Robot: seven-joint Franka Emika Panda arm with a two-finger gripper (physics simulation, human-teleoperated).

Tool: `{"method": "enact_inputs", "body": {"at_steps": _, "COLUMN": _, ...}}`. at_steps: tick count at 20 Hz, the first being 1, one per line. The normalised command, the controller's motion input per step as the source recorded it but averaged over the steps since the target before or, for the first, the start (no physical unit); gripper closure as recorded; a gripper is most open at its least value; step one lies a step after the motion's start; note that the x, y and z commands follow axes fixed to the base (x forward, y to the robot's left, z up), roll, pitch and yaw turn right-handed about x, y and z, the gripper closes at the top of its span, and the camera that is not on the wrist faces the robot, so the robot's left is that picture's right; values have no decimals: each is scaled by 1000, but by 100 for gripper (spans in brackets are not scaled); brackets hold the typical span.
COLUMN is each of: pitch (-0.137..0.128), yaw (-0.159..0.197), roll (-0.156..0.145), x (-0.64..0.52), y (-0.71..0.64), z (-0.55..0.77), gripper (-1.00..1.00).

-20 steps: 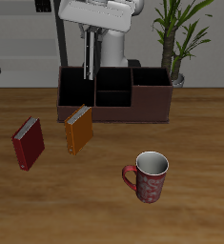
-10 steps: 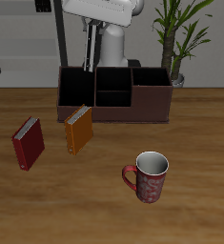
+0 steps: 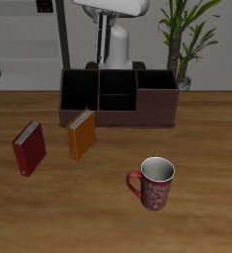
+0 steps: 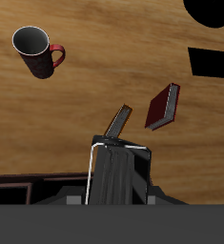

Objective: Place the striped book into the back desk caddy's right compartment

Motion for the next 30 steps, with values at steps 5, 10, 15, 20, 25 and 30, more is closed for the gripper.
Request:
{"method": "enact_inputs", "body": {"at_steps": 5, "pitch": 30, "yaw": -13, "roll": 9, "x": -175, "y": 139, "z": 71, "gripper": 100}}
{"method": "enact_inputs", "body": {"at_steps": 10, "pitch": -24, "yaw": 27, "roll": -1, "x": -259, "y": 236, "z": 137, "gripper": 100}}
{"method": "enact_inputs", "body": {"at_steps": 15, "pitch": 61, "yaw": -7, "roll": -2, "x": -26, "y": 207, "z": -56, "gripper": 100}}
{"method": "enact_inputs", "body": {"at_steps": 20, "pitch": 22, "yaw": 6, "roll": -5, "x": -69, "y": 243, "z": -75, "gripper": 100}}
{"method": "enact_inputs", "body": {"at_steps": 25, "pitch": 30, "yaw": 13, "roll": 26, "x": -32, "y": 273, "z": -59, "gripper": 100}}
{"method": "enact_inputs", "body": {"at_steps": 30, "pitch": 43, "yaw": -4, "roll": 13, "x": 3, "y": 213, "z": -102, "gripper": 100}}
